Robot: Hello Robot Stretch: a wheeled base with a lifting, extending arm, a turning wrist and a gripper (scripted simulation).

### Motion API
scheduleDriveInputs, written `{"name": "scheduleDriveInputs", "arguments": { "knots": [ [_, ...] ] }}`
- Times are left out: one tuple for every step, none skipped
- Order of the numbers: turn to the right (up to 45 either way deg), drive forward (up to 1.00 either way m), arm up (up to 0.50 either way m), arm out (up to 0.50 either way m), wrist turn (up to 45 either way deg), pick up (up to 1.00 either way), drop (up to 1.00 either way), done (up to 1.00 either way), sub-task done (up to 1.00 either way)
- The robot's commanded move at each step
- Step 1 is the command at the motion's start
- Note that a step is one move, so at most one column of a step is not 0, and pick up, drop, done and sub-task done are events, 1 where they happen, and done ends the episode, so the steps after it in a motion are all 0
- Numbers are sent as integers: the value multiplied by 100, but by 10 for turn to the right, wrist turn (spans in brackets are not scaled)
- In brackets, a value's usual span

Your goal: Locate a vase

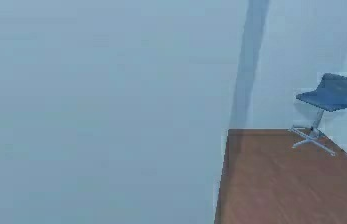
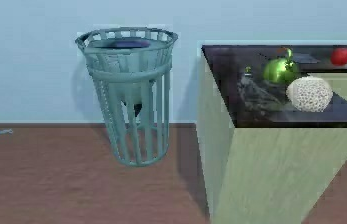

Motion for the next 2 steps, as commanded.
{"name": "scheduleDriveInputs", "arguments": {
  "knots": [
    [450, 0, 0, 0, 0, 0, 0, 0, 0],
    [180, 0, 0, 0, 0, 0, 0, 0, 0]
  ]
}}
